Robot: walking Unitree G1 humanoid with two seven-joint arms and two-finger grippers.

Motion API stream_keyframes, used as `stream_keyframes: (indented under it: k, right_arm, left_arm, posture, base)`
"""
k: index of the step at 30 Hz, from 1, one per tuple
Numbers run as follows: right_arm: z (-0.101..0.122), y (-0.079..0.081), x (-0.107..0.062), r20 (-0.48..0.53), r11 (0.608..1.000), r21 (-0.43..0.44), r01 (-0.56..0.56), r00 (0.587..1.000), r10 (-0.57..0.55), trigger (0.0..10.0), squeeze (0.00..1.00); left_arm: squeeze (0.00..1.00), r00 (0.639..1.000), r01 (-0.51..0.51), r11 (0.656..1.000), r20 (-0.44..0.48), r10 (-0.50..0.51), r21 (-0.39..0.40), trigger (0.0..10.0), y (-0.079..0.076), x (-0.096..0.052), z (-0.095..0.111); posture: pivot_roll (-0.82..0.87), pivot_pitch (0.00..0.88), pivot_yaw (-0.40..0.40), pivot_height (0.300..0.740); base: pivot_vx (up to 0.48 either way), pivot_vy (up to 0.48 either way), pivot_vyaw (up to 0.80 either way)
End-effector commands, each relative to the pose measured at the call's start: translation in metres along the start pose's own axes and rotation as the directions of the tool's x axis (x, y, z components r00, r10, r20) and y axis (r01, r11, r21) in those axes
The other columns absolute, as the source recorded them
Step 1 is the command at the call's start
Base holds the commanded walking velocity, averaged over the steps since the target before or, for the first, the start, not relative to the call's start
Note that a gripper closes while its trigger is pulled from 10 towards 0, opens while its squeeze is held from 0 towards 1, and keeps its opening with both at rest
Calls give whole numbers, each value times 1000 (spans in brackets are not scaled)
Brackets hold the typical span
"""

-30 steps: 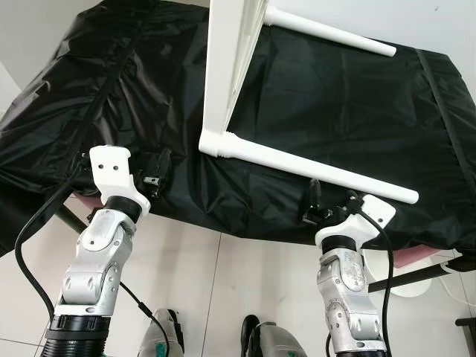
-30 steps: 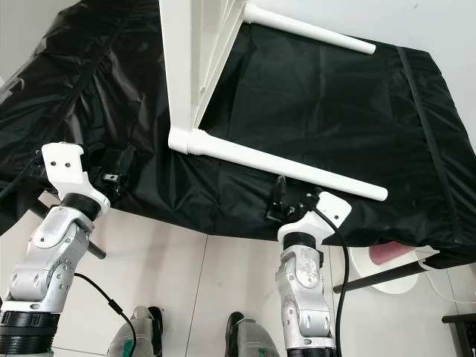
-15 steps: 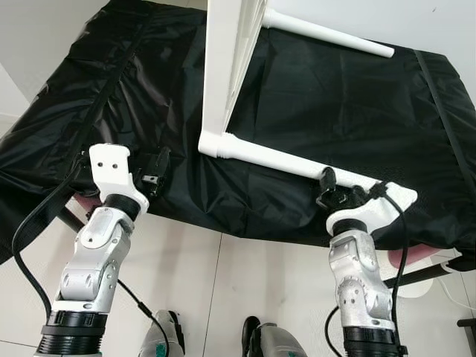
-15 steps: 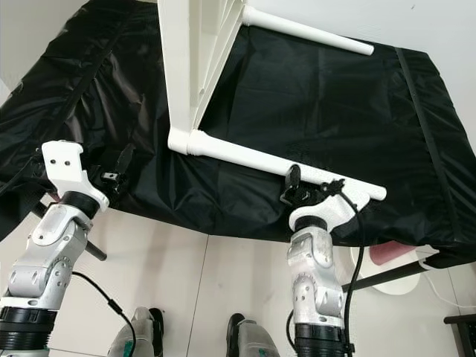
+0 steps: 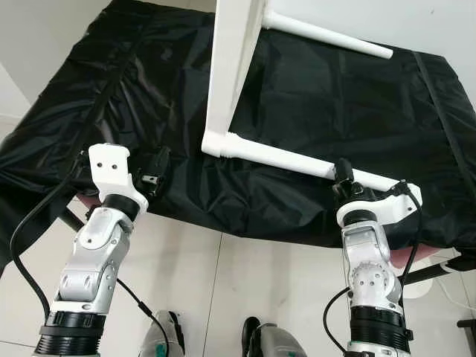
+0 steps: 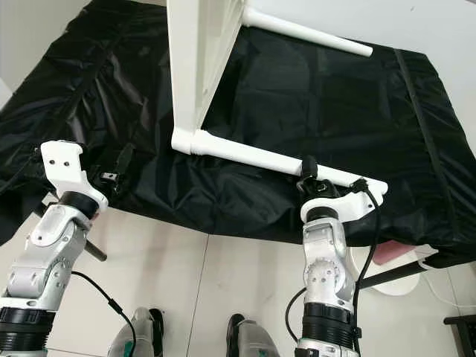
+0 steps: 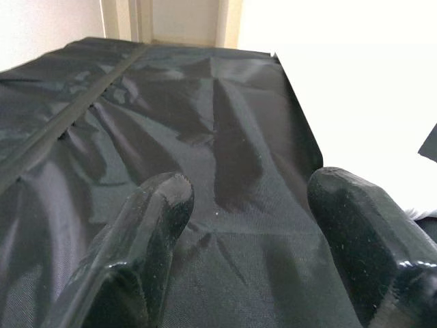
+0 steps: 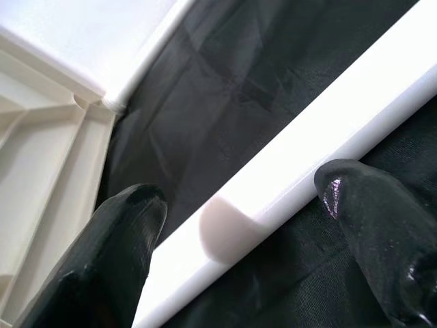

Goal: Building children table

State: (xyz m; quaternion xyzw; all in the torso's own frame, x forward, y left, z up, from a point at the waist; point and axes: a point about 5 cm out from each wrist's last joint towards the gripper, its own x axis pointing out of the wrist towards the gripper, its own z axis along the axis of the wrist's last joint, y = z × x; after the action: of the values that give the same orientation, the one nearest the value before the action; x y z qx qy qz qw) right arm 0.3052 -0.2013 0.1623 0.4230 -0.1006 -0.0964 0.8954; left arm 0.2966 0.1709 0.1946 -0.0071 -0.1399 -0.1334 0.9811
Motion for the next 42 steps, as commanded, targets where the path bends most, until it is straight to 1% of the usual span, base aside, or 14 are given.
stream_keyframes:
  k: [1, 2, 3, 5, 11, 14, 15, 18, 20, 22, 30, 35, 40, 42]
  right_arm:
    - [3, -5, 1, 0, 1000, 15, 6, 1000, -6, 10000, 0]
    - [4, -7, 4, 5, 999, 49, 14, 1000, -15, 10000, 0]
    - [4, -7, 4, 5, 999, 49, 14, 1000, -15, 10000, 0]
    - [7, -6, 9, 19, 995, 102, -15, 1000, 13, 10000, 0]
    - [12, 1, 14, 38, 990, 98, -106, 994, 102, 10000, 0]
    - [13, 3, 13, 41, 986, 101, -130, 991, 126, 10000, 0]
    - [13, 3, 11, 42, 987, 82, -138, 990, 135, 10000, 0]
    - [13, 2, 9, 40, 988, 72, -138, 990, 135, 10000, 0]
    - [14, -5, 9, 39, 992, 67, -109, 994, 106, 10000, 0]
    - [15, -7, 9, 40, 993, 68, -100, 994, 98, 10000, 0]
    - [18, -11, 10, 43, 993, 78, -93, 995, 90, 10000, 0]
    - [14, -18, 8, 36, 997, 62, -46, 998, 44, 10000, 0]
    - [13, -18, 3, 39, 998, 45, -39, 999, 37, 10000, 0]
    - [16, -15, 1, 56, 999, 13, -44, 998, 43, 10000, 0]
  left_arm:
    - [0, 990, 143, 990, -17, -143, -2, 10000, -7, -4, -5]
    - [0, 989, 144, 990, -17, -144, -1, 10000, -7, -3, -5]
    - [0, 989, 144, 990, -17, -144, -1, 10000, -7, -3, -5]
    - [0, 990, 142, 990, -15, -142, 1, 10000, -6, -3, -5]
    - [0, 990, 142, 990, -13, -142, 2, 10000, -6, -3, -4]
    - [0, 990, 143, 990, -11, -143, -6, 10000, -7, -3, -4]
    - [0, 990, 143, 990, -11, -143, -8, 10000, -8, -3, -4]
    - [0, 990, 143, 990, -12, -143, -10, 10000, -8, -3, -5]
    - [0, 990, 142, 990, -15, -142, -15, 10000, -9, -4, -6]
    - [0, 990, 143, 990, -16, -143, -17, 10000, -9, -4, -6]
    - [0, 989, 146, 989, -17, -146, -14, 10000, -9, -3, -6]
    - [0, 989, 146, 989, -21, -146, -12, 10000, -7, -3, -6]
    - [0, 989, 144, 990, -28, -144, -14, 10000, -7, -3, -6]
    - [0, 988, 151, 988, -41, -152, -19, 10000, -7, -3, -8]
  posture:
    - [161, 163, -58, 740]
    - [164, 160, -58, 740]
    - [164, 160, -58, 740]
    - [166, 159, -57, 740]
    - [168, 162, -58, 740]
    - [169, 166, -61, 740]
    - [169, 167, -61, 740]
    - [169, 167, -61, 740]
    - [164, 171, -61, 740]
    - [162, 175, -61, 740]
    - [164, 175, -57, 740]
    - [168, 174, -57, 740]
    - [167, 173, -57, 740]
    - [167, 171, -58, 740]
  base:
    - [0, 0, 0]
    - [0, 0, 0]
    - [0, 0, 0]
    - [0, 0, 0]
    - [0, 0, 0]
    - [0, 0, 0]
    - [0, 0, 0]
    - [0, 0, 0]
    - [0, 0, 0]
    - [0, 0, 0]
    - [0, 0, 0]
    - [0, 0, 0]
    - [0, 0, 0]
    - [0, 0, 0]
